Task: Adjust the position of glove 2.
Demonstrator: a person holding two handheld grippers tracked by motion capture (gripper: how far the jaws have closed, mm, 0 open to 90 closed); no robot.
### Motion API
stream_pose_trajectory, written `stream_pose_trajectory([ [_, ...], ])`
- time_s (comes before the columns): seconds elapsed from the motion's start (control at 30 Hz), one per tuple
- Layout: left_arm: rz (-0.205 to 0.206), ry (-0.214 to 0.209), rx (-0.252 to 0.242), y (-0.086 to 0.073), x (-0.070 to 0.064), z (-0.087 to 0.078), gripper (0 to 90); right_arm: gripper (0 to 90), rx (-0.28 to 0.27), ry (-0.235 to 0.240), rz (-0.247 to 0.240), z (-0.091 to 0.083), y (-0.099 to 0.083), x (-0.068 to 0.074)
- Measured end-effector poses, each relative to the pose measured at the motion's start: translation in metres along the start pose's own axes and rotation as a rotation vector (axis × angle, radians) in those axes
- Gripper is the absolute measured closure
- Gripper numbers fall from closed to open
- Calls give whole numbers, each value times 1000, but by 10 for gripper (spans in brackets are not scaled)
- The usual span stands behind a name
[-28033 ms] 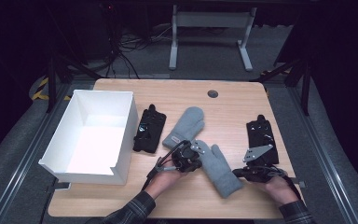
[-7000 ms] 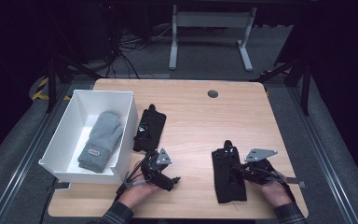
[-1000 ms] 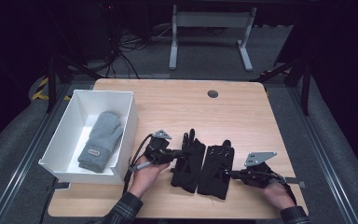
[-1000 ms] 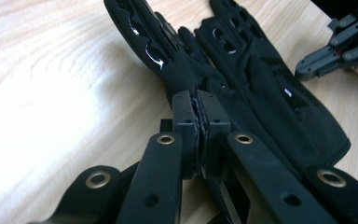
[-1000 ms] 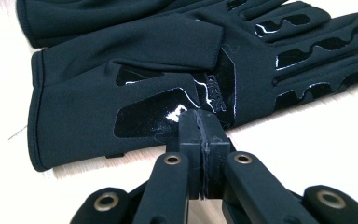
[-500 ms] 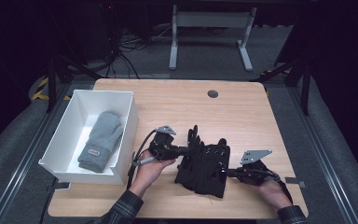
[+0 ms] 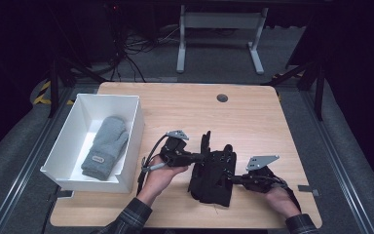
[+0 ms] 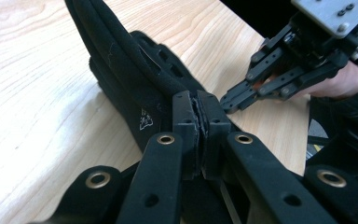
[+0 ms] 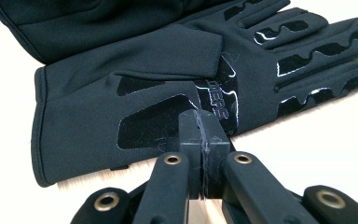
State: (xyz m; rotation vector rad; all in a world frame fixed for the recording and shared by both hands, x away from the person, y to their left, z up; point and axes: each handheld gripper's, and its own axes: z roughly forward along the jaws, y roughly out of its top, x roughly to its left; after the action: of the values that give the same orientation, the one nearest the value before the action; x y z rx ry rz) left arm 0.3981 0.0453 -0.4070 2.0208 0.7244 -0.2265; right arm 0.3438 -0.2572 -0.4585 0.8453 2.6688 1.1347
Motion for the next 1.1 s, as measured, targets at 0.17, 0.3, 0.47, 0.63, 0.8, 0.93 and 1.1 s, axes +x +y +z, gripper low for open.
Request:
stream_pose_trajectory([
  [0.17,3,-7,11,1,-1,4,877,900,5,12,-18,7,7,3],
  [0.3,5,-13,16,1,-3,8,877,900,2,21,-22,13,11,5],
  [0.47,3,-14,21,0,-3,11,877,900,-4,31,-25,20,16,8],
  [0.63,-4,-10,42,-3,-2,16,877,900,-3,33,-44,30,25,13],
  [0.8,-1,-6,67,-6,0,23,877,900,-2,40,-56,35,30,16],
  [0.93,-14,-7,80,-10,0,29,876,900,-8,43,-57,41,34,18],
  [1.1,-19,-3,108,-14,1,37,876,900,-13,45,-64,48,40,22],
])
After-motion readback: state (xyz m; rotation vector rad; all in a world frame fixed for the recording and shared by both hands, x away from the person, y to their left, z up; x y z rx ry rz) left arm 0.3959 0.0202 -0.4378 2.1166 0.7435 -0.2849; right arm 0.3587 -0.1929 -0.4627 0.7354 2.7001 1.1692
